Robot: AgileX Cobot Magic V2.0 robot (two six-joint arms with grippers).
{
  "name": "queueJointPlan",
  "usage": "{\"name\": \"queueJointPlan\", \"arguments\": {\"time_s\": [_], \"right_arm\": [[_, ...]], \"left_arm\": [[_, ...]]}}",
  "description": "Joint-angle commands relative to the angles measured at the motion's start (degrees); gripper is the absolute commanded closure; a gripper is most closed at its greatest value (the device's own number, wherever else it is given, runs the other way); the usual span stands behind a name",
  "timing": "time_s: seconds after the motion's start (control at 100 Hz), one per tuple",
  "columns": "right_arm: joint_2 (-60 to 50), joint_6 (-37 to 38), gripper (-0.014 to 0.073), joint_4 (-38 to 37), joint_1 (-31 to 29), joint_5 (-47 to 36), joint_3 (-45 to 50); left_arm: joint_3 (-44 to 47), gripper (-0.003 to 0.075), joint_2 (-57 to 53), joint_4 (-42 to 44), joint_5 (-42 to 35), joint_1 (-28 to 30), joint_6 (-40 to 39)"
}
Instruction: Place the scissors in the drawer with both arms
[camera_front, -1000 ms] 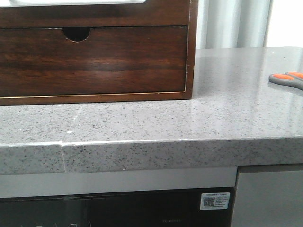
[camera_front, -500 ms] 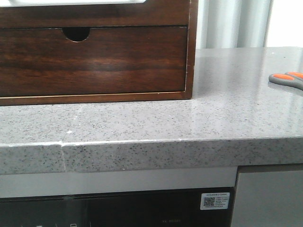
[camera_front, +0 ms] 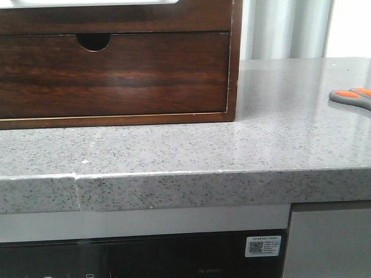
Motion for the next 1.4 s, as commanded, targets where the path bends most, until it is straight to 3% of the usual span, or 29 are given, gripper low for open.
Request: {"name": "queueJointPlan", "arguments": {"time_s": [0.0, 0.44, 1.23, 1.39], "right_arm": [[-1.26, -0.18, 0.0710, 1.05, -0.33, -5.26, 0.80], [-1.26, -0.18, 0.0710, 2.60, -0.33, -12.99, 0.80], [-1.26, -0.18, 0.0710, 2.74, -0.33, -13.01, 0.80], [-1.26, -0.18, 0.0710, 6.24, -0.33, -12.42, -0.38]], "left_arm": [[0.93, 0.0717, -1.93, 0.15, -7.28, 0.09, -0.51], [0.93, 0.0717, -1.93, 0.13, -10.28, 0.09, -0.51], [0.93, 0.0717, -1.93, -0.04, -10.45, 0.09, -0.51], [0.58, 0.0717, -1.93, -3.06, -11.01, 0.09, -0.51]]}}
